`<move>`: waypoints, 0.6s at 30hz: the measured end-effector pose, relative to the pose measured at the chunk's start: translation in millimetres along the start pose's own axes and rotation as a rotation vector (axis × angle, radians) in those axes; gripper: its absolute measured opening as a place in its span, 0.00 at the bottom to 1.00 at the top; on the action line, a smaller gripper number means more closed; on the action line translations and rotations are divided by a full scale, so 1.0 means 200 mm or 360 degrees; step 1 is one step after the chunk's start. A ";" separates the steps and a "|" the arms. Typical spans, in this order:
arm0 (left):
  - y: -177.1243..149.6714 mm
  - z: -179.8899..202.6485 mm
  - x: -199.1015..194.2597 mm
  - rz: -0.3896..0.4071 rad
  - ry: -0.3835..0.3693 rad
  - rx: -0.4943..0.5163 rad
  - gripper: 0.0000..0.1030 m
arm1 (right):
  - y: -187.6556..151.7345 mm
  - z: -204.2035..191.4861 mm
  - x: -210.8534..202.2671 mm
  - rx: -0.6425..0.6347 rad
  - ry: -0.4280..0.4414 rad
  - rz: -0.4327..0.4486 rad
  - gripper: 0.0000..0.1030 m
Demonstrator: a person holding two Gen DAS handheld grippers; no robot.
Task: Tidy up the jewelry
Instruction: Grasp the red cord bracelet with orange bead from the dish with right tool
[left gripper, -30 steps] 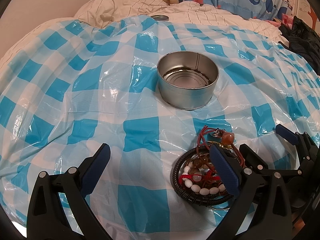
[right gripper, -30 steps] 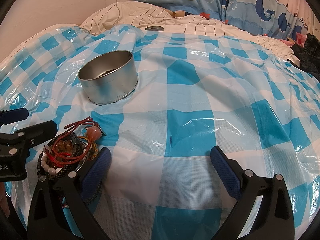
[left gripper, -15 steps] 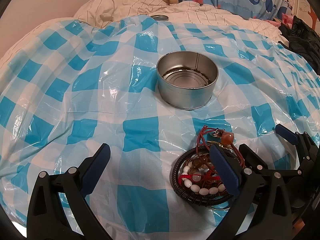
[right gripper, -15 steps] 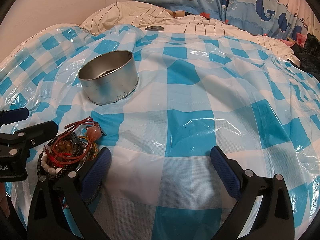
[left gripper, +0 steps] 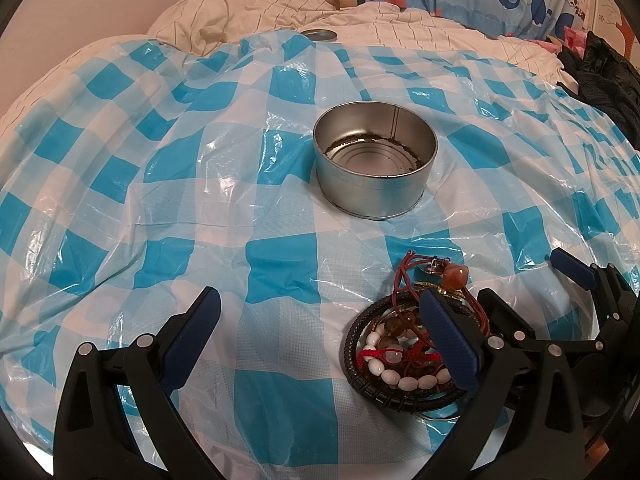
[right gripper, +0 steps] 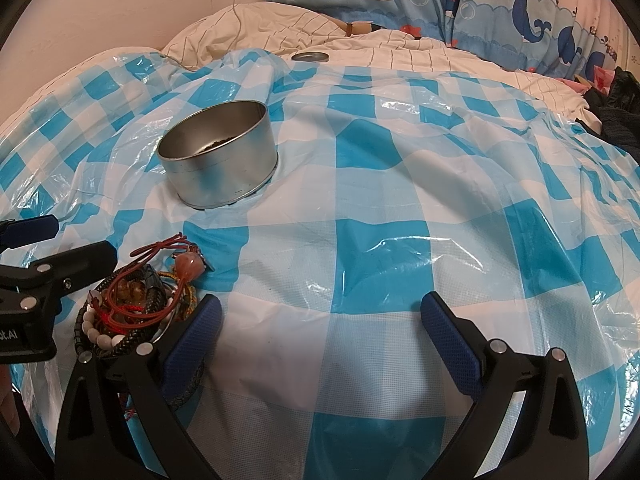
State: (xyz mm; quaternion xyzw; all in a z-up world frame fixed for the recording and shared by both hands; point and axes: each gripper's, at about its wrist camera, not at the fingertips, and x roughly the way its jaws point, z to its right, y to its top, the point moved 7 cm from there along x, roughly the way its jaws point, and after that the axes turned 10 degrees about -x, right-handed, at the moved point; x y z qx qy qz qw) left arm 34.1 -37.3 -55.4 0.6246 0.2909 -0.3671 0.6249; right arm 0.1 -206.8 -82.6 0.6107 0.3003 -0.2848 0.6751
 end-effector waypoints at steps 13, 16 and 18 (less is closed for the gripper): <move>0.08 -0.50 -0.10 0.0086 0.0060 -0.0317 0.93 | 0.08 -0.05 -0.14 -0.0004 0.0045 0.0193 0.93; 0.08 -0.62 -0.12 0.0095 0.0068 -0.0405 0.93 | 0.10 -0.13 -0.13 -0.0109 0.0090 0.0183 0.93; 0.08 -0.66 -0.11 0.0085 0.0060 -0.0445 0.93 | 0.11 -0.19 -0.11 -0.0172 0.0141 0.0153 0.93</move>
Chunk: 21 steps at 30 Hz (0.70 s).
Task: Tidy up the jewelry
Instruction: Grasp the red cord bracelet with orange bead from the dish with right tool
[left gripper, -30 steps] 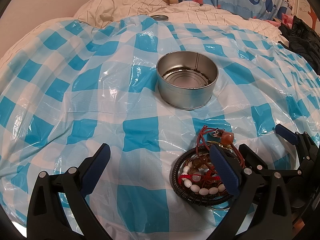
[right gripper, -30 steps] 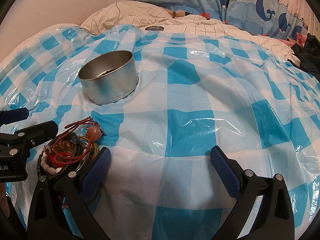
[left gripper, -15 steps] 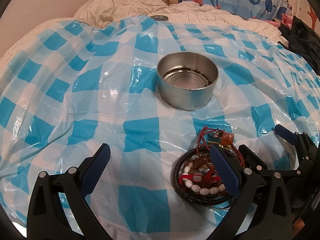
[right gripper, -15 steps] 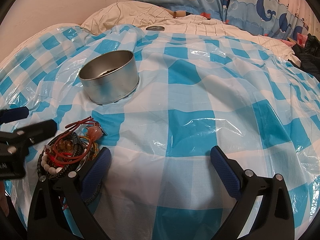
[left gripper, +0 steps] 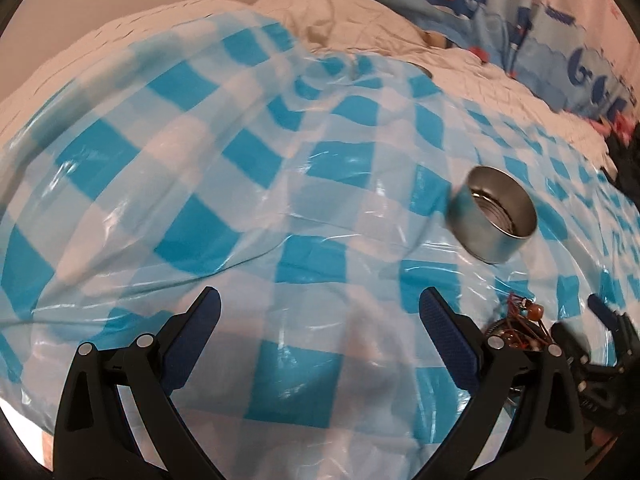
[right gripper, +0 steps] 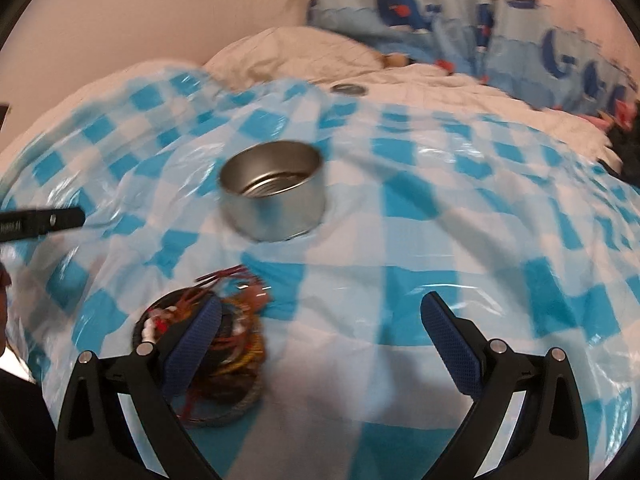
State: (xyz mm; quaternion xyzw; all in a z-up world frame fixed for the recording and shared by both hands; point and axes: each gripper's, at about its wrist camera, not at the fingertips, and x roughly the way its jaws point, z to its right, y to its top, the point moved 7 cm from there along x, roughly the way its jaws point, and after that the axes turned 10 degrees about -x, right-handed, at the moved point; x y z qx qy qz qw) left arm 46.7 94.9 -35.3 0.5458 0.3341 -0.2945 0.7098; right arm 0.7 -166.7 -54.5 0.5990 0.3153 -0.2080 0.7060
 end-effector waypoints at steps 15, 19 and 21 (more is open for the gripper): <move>-0.06 0.13 0.01 -0.0046 -0.0047 0.0111 0.93 | 0.10 -0.16 0.22 -0.0007 0.0340 -0.0153 0.80; -0.06 0.14 0.02 -0.0052 -0.0045 0.0117 0.93 | 0.07 -0.16 0.22 0.0062 0.0475 -0.0203 0.32; -0.06 0.15 0.02 -0.0053 -0.0047 0.0121 0.93 | 0.07 -0.13 0.19 0.0085 0.0467 -0.0185 0.19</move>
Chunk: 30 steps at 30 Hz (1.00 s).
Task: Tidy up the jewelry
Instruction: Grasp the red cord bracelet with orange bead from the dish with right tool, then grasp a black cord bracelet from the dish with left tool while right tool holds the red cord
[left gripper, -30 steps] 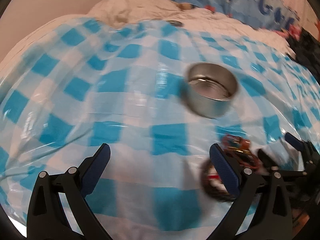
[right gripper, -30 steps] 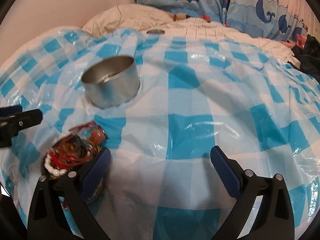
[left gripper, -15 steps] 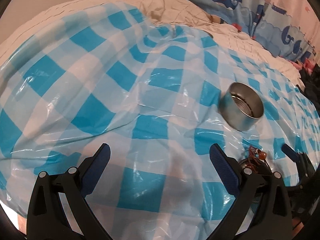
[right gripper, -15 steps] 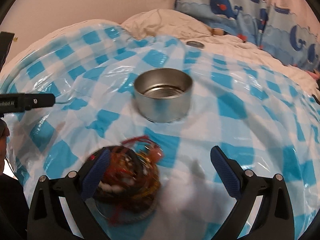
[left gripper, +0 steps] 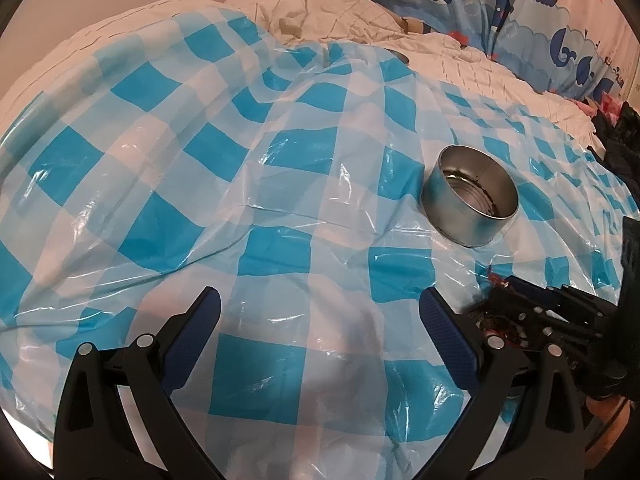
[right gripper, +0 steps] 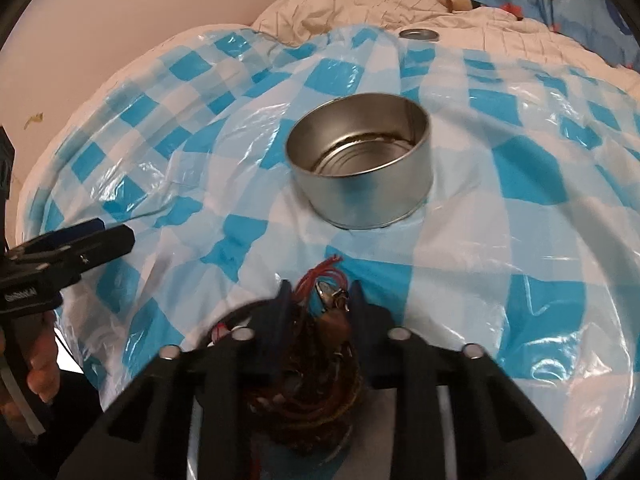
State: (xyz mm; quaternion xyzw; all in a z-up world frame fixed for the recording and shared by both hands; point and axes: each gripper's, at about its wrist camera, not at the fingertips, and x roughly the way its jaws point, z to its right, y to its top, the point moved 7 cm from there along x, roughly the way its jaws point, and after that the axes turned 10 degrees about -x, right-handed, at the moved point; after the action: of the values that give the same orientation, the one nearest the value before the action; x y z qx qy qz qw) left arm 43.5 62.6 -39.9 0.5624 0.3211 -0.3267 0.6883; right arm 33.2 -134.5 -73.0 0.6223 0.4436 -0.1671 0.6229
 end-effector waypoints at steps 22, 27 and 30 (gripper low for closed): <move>-0.13 0.35 0.14 -0.0134 -0.0268 0.0235 0.93 | 0.04 0.24 -0.28 0.0339 0.0090 0.0220 0.17; -0.15 0.44 0.20 -0.0164 -0.0315 0.0270 0.90 | 0.03 0.26 -0.29 0.0375 0.0105 0.0223 0.18; -0.17 0.47 0.21 -0.0163 -0.0316 0.0323 0.72 | 0.03 0.27 -0.29 0.0392 0.0121 0.0228 0.18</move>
State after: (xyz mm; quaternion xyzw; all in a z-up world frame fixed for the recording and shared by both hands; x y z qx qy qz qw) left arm 48.5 -39.2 -78.1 0.5770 0.2451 -0.4463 0.6386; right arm 24.1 -203.8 -35.0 0.7300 0.3974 -0.1517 0.5350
